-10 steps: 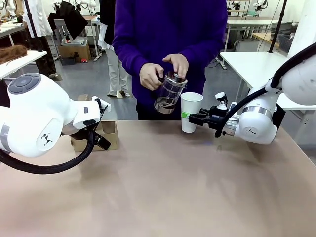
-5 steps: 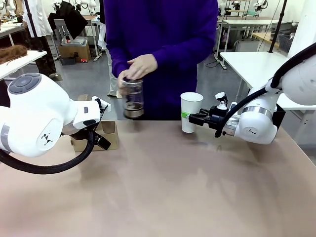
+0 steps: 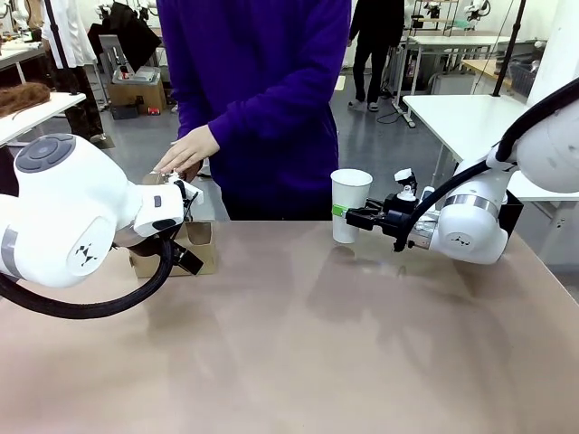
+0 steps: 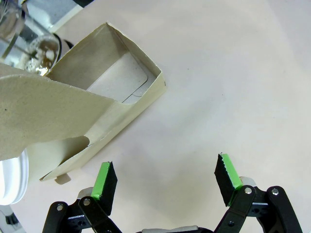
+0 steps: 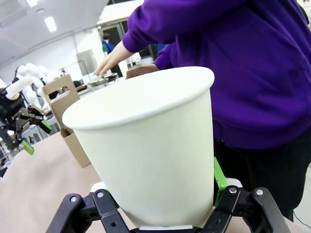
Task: Pour a drink into a cup and package it in a carrier.
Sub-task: When a person places the Paper Cup Lid on the 600 ml Paper Cup , lift the 600 ml Paper Cup.
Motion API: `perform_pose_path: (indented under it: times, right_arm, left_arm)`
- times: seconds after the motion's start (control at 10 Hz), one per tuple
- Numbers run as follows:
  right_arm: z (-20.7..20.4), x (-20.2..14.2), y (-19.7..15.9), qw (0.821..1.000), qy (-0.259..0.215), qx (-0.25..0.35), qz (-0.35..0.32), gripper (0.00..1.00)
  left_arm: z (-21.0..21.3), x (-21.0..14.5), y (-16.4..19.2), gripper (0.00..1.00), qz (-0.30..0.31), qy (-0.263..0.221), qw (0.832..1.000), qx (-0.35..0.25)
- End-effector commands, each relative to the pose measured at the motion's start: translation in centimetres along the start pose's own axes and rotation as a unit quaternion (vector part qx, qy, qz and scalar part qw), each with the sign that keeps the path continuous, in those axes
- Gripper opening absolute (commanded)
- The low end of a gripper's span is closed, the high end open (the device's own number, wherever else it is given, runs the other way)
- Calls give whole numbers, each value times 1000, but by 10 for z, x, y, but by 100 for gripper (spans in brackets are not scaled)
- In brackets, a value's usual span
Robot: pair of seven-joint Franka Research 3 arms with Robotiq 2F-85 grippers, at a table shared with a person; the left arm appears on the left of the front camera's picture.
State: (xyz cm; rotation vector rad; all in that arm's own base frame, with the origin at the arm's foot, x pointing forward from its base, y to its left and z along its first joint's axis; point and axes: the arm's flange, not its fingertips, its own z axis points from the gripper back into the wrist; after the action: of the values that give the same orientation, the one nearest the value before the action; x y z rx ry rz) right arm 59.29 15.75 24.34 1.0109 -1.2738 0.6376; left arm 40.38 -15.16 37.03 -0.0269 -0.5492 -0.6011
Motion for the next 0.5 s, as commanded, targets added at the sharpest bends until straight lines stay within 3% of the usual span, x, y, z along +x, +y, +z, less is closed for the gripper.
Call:
perform_pose_path:
  times: [0.0,0.4]
  right_arm:
    - [1,5,5,1000,-5,-1,1,80]
    - [1,5,5,1000,-5,-1,1,80]
  left_arm:
    - [0,0,0,100,0,-1,1000,-1]
    - [0,0,0,100,0,-1,1000,-1]
